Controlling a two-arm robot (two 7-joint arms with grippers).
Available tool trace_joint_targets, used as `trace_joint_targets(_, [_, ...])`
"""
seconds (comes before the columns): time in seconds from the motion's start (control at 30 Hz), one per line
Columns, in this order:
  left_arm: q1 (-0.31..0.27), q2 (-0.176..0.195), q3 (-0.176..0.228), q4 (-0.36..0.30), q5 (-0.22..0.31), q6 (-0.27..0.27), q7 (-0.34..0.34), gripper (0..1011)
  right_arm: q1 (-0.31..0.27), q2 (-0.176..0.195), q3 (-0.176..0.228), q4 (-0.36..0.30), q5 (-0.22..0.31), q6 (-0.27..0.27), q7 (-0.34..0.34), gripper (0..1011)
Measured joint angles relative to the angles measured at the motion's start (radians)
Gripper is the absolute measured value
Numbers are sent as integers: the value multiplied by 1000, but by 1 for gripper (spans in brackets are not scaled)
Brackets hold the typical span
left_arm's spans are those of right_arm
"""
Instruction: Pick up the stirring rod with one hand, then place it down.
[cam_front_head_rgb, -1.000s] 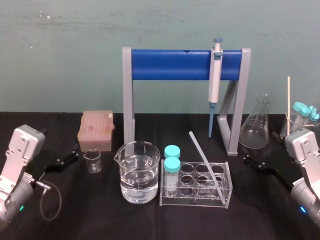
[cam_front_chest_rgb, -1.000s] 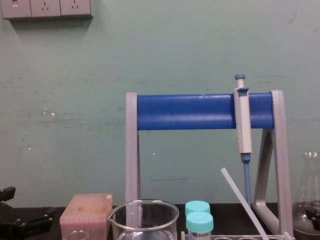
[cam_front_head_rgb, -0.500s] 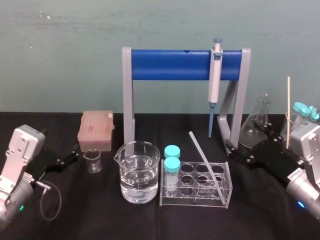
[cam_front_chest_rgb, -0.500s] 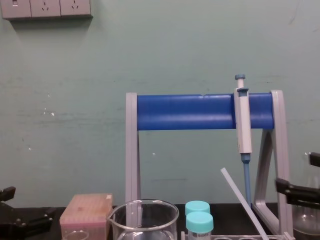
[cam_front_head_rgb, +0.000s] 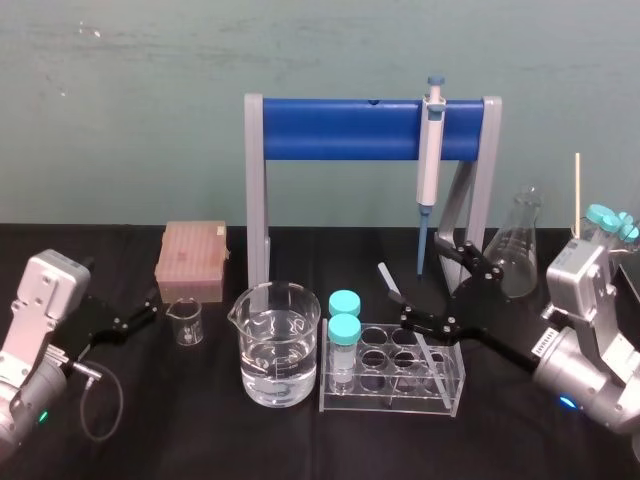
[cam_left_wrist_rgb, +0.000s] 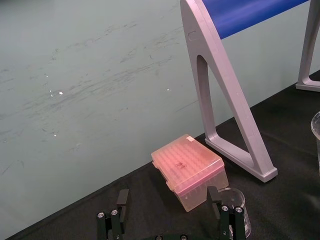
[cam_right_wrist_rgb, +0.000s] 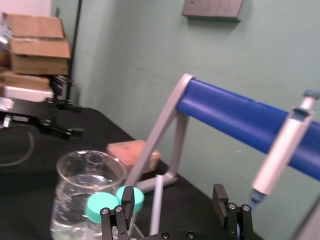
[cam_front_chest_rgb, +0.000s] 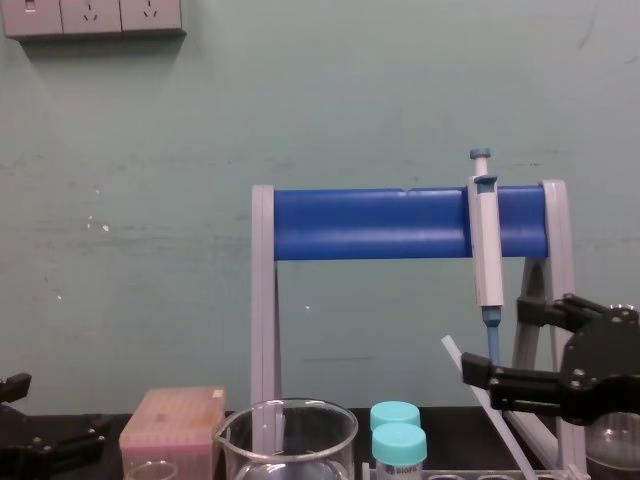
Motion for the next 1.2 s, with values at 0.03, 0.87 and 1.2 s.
trace_joint_targets(0.03, [0, 0, 0, 0, 0, 0, 0, 1000, 6, -4, -1, 7, 11, 6, 15, 1003])
trace_joint_targets(0.87, [0, 0, 0, 0, 0, 0, 0, 1000, 69, -90, 16, 121, 164, 225, 204, 1003])
trace_joint_targets(1.2, [0, 0, 0, 0, 0, 0, 0, 1000, 66, -91, 21, 122, 163, 238, 200, 1003])
